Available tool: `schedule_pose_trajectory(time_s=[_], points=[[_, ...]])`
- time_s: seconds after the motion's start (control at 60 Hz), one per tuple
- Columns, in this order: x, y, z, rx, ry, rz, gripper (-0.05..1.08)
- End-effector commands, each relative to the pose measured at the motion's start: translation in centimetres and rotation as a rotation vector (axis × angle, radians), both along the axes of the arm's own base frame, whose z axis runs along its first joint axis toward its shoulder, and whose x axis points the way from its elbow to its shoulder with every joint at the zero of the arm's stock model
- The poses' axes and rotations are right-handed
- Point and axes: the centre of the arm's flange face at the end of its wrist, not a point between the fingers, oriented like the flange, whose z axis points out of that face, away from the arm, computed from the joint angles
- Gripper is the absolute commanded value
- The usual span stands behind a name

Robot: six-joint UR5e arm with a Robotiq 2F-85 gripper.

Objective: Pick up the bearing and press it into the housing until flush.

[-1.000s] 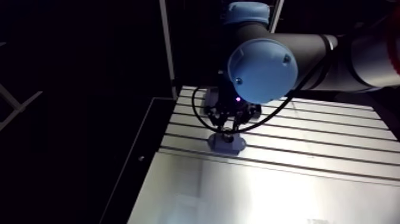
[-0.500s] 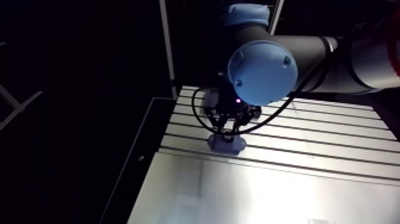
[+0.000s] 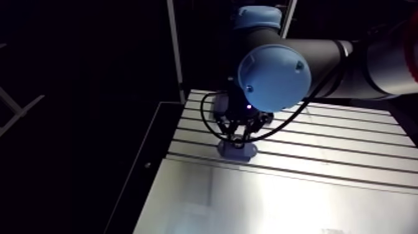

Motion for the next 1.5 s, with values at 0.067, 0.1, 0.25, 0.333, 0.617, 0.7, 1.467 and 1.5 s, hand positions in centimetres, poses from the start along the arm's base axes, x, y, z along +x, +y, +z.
schedule_pose_trajectory(time_s=[0.067,0.1,0.25,0.333,0.617,0.7,1.467,1.5], points=[[-0.01,0.12,-0.05,0.000,-0.001,-0.002,0.72],[-0.01,0.12,-0.05,0.000,-0.001,-0.002,0.72],[-0.09,0.33,-0.05,0.000,-0.001,0.003,0.72],[-0.10,0.34,-0.05,0.000,-0.001,0.002,0.72],[0.05,0.28,-0.17,0.000,-0.004,0.004,0.72],[0.05,0.28,-0.17,0.000,-0.004,0.004,0.72],[-0.05,0.66,-0.22,0.000,-0.004,-0.001,0.72],[-0.01,0.67,-0.26,0.000,-0.006,-0.001,0.72]])
